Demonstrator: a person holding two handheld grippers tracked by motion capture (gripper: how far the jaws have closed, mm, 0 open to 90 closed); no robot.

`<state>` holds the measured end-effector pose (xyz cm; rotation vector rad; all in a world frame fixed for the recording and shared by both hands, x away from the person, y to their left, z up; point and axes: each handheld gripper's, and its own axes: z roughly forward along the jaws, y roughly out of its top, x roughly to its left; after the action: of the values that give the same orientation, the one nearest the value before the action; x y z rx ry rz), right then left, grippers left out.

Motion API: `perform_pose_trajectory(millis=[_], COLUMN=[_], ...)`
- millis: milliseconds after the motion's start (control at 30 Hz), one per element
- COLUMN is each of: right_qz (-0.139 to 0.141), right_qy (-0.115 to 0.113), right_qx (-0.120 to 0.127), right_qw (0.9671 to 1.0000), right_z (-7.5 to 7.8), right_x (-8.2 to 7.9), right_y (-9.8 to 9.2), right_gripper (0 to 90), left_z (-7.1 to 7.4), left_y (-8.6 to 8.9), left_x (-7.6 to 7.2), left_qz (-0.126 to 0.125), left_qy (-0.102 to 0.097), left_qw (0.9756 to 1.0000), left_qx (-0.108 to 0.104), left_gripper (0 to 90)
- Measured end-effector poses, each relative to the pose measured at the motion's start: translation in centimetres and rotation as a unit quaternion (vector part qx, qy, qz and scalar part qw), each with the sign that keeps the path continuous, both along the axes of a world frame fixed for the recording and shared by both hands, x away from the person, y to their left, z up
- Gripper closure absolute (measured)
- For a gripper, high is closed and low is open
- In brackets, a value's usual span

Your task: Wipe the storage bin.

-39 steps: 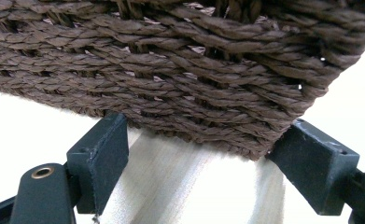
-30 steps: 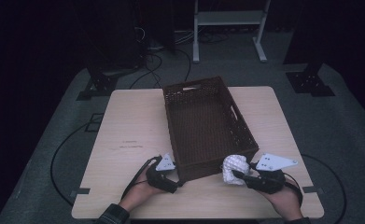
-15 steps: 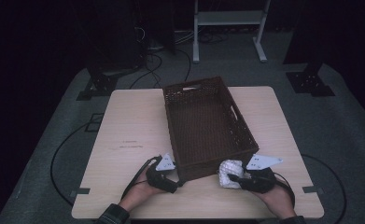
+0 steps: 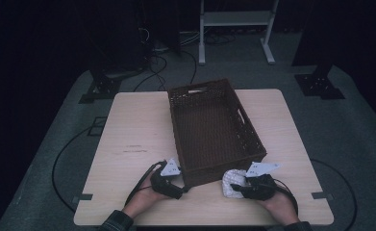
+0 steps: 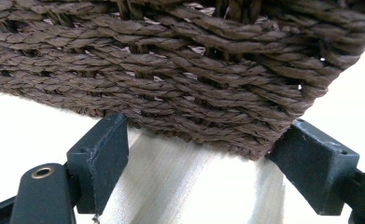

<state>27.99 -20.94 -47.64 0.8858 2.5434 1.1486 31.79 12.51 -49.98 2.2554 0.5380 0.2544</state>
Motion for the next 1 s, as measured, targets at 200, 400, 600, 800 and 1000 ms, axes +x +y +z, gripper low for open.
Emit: perform_pose_trajectory(millis=[200, 400, 600, 800, 1000], right_qz=[0.000, 0.001, 0.003, 0.005, 0.015], right_qy=[-0.007, -0.024, -0.046, -0.068, -0.089], right_qx=[-0.001, 0.014, 0.030, 0.047, 0.070], right_qw=[1.0000, 0.9996, 0.9985, 0.9966, 0.9935], right_z=[0.5, 1.5, 2.8, 4.1, 5.9], right_x=[-0.2, -0.8, -1.1, -1.5, -1.9], right_y=[0.1, 0.1, 0.0, -0.1, -0.2], right_gripper=[62.3, 62.3, 62.3, 62.2, 62.2], left_z=[0.0, 0.0, 0.0, 0.0, 0.0], left_y=[0.0, 0.0, 0.0, 0.0, 0.0], left_x=[0.0, 0.0, 0.0, 0.0, 0.0], left_qz=[0.000, 0.000, -0.001, -0.001, -0.001], left_qy=[0.000, 0.000, 0.000, 0.000, 0.000], left_qw=[1.0000, 1.0000, 1.0000, 1.0000, 1.0000], left_qx=[0.000, 0.000, 0.001, 0.000, 0.000], left_gripper=[19.1, 19.1, 19.1, 19.1, 19.1])
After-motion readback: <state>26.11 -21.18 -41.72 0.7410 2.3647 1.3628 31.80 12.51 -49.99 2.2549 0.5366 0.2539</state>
